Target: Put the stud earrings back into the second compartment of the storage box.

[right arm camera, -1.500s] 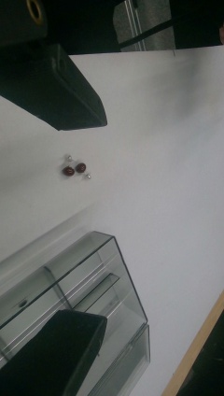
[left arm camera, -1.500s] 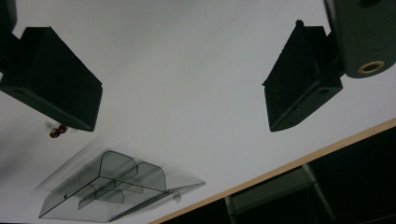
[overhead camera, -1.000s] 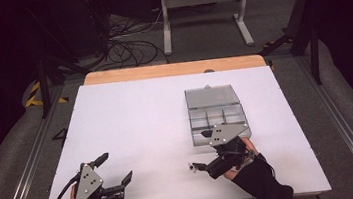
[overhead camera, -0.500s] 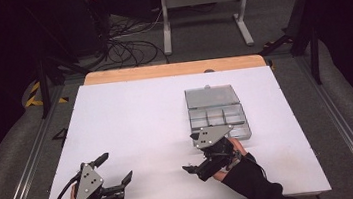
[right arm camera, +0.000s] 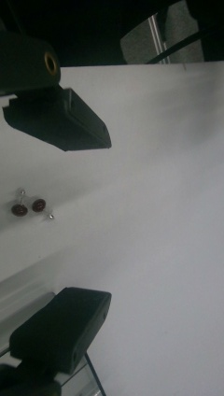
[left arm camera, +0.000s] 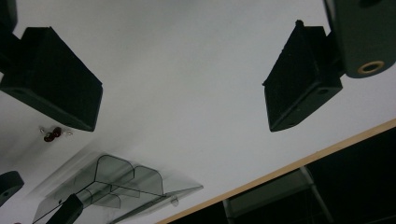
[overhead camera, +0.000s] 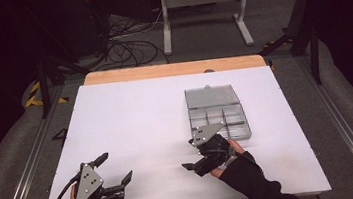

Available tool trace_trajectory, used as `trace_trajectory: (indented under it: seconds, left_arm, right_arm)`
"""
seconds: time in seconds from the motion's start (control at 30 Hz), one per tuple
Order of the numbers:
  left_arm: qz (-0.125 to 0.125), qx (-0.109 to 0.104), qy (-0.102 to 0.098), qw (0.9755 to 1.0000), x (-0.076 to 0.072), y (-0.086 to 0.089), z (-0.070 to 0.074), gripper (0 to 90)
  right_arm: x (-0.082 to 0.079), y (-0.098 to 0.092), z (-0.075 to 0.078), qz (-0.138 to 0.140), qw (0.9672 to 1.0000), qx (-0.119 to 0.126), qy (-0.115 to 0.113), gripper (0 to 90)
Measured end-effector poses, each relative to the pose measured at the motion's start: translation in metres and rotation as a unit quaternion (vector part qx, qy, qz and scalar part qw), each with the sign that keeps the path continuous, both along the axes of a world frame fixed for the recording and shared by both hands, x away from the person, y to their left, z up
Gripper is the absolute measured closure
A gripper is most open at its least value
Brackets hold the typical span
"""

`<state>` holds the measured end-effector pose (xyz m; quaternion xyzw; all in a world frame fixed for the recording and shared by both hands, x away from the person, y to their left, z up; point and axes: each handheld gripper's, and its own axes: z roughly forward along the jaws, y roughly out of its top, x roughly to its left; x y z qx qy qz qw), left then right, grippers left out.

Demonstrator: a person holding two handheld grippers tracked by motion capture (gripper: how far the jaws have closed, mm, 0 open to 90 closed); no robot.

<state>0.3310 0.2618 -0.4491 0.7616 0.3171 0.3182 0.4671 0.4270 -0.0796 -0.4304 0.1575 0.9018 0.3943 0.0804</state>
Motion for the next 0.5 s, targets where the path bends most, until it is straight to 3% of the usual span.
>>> trace_trajectory:
  seconds: [0.3,0.5]
  left_arm:
    - [0.0,0.004,0.001,1.0,0.001,0.0,-0.001,11.9]
    - [0.0,0.005,0.001,1.0,0.001,0.0,-0.001,11.9]
  right_arm:
    - [0.009,0.007,-0.01,-0.015,0.9982,-0.05,0.03,33.6]
    - [0.011,0.014,-0.019,-0.005,0.9952,-0.084,0.051,36.6]
